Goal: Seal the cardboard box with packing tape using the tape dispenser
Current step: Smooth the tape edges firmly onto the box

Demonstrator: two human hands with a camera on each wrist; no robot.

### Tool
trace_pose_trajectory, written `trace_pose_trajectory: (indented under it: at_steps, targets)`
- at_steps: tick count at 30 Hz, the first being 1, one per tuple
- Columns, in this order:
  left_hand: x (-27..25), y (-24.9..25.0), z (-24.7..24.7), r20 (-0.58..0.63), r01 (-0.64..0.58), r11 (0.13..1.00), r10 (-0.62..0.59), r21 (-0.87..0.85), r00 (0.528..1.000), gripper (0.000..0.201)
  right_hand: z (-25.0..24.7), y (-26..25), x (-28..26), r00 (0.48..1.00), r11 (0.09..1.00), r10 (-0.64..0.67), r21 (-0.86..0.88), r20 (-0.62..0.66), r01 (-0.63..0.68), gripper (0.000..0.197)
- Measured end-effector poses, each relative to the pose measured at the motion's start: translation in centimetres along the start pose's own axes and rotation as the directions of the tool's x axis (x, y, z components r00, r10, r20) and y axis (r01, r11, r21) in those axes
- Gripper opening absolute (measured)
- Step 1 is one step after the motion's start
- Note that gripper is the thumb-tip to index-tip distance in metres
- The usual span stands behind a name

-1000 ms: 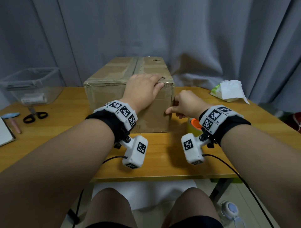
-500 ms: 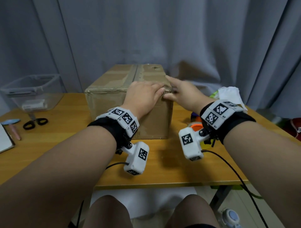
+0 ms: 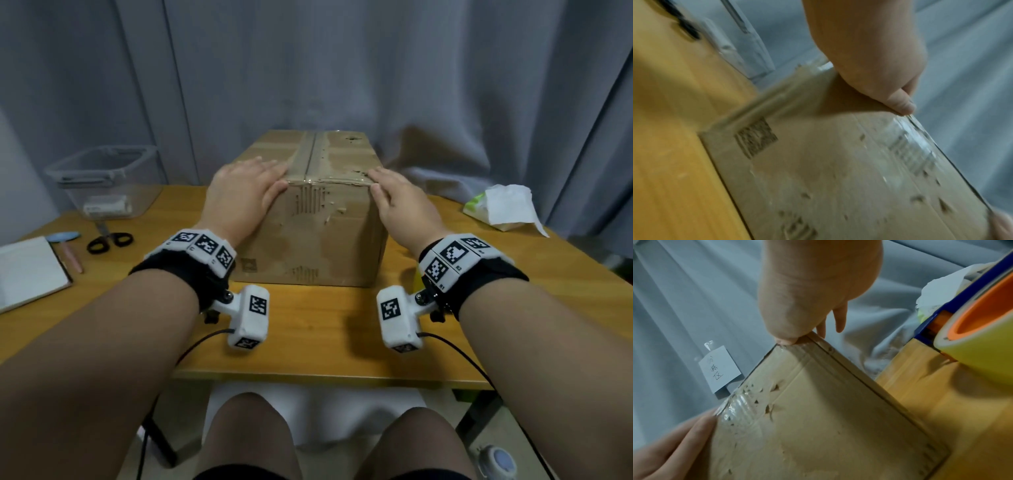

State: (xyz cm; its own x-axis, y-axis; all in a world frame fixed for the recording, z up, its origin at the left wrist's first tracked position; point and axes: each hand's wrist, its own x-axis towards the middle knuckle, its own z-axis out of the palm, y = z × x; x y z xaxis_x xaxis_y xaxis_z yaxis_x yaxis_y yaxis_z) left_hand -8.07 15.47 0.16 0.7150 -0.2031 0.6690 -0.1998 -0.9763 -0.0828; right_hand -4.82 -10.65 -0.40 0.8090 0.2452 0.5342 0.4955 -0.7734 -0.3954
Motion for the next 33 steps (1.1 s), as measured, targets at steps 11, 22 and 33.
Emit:
trace_pose_trajectory:
  at_steps: [11, 22, 33]
  targets:
    - [-3.3, -2.4, -1.1, -0.112, 0.22, 0.916, -0.271, -0.336, 0.956, 0.033, 0.9, 0.0, -0.2, 0.993, 0.965, 0.023, 0.263, -0.113, 0.007, 0.035]
    - [-3.7, 1.5, -3.7, -0.05, -0.257, 0.896, 0.257, -0.362, 0.965, 0.053, -2.2, 2.6, 2.7, 0.949, 0.951, 0.302, 0.042, 0.094, -0.307, 0.062]
    - [-0.6, 4.9, -1.5, 0.091, -0.209, 0.954, 0.233, -0.214, 0.968, 0.081, -4.4, 5.6, -3.7, 0.613, 0.778, 0.588, -0.577, 0.528, -0.249, 0.114]
